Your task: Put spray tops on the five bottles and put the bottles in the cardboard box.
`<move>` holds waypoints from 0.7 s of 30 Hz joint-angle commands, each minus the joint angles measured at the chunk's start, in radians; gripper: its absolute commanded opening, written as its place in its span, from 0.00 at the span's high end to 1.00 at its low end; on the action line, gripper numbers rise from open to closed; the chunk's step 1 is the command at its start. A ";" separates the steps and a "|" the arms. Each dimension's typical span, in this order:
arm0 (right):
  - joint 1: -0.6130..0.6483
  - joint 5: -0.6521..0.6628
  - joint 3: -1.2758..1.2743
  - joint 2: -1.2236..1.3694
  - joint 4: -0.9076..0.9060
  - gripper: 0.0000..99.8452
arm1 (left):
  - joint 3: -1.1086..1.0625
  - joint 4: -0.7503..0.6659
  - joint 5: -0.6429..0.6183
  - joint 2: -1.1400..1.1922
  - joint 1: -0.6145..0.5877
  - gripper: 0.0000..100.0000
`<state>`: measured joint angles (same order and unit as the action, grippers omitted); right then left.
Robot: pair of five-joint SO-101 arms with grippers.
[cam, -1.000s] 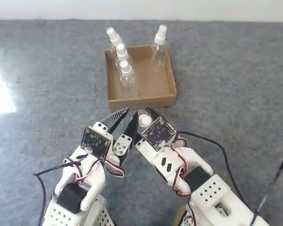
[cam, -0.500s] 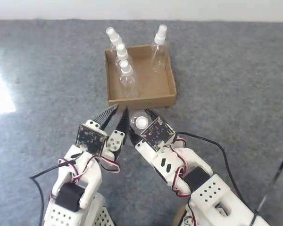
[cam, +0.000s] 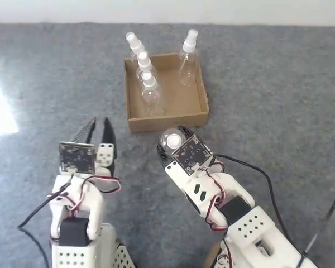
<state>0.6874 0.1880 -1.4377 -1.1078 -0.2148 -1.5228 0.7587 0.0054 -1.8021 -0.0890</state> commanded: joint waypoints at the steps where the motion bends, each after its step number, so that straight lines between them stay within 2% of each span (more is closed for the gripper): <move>1: -0.012 0.020 0.005 -0.041 -0.002 0.89 | 0.012 -0.023 0.011 -0.020 -0.103 0.92; 5: -0.012 0.020 0.005 -0.038 -0.002 0.89 | -0.041 -0.028 0.015 -0.020 -0.173 0.92; 7: -0.013 0.020 0.005 -0.039 -0.002 0.89 | -0.059 -0.028 0.058 -0.020 -0.186 0.92; 11: -0.048 0.020 0.008 -0.041 -0.002 0.89 | -0.087 -0.028 0.133 -0.020 -0.190 0.92; 21: -0.071 0.020 0.011 -0.041 -0.002 0.89 | -0.140 -0.023 0.210 -0.020 -0.184 0.92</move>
<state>0.6276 0.1880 -1.4377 -1.1078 -0.2163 -1.6640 0.7587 0.1864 -1.8021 -0.2793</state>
